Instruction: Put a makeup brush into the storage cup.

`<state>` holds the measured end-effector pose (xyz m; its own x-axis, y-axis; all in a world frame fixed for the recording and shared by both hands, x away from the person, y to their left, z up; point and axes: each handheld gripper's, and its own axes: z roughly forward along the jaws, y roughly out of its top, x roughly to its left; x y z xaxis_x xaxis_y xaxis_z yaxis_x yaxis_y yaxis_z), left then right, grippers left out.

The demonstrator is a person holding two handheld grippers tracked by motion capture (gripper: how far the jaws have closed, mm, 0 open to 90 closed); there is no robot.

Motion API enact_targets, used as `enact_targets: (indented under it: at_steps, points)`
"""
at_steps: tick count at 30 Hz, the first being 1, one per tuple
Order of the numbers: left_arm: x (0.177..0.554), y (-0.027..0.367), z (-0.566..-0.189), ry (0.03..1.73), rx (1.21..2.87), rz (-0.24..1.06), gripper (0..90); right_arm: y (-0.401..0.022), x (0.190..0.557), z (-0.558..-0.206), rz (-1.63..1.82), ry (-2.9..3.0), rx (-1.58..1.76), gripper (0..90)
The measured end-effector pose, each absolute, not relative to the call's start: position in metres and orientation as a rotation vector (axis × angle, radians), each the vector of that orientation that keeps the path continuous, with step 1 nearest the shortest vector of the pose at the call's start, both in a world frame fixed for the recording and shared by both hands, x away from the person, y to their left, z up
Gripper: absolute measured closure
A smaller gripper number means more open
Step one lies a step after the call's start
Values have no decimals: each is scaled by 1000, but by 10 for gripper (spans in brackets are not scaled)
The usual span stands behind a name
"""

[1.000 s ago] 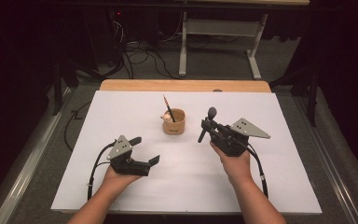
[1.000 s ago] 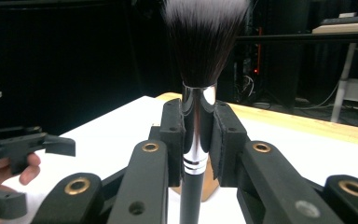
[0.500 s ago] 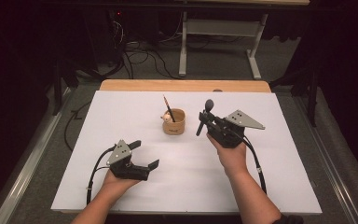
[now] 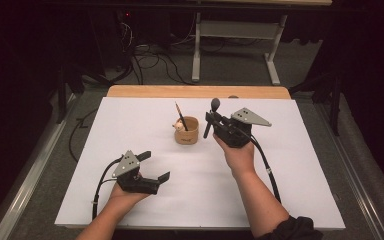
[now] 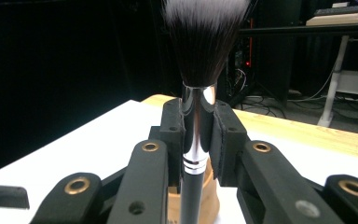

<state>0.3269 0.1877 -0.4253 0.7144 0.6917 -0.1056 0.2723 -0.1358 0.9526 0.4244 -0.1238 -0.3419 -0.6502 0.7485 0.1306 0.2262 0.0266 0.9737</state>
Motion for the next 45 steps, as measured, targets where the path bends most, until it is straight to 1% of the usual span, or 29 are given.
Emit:
enact_targets:
  at_steps: [8, 22, 33, 45]
  points:
    - [327, 188, -425, 772, 1710, 427, 1, -110, 436, -333, 1657, 1888, 976, 795]
    - [326, 189, -425, 765, 1689, 415, 1, -91, 458, -328, 1641, 1901, 986, 794]
    - [324, 190, -423, 759, 1684, 417, 1, -77, 467, -331, 1621, 1922, 992, 794]
    - [324, 192, -422, 756, 1678, 410, 1, -73, 475, -340, 1584, 1952, 1017, 793]
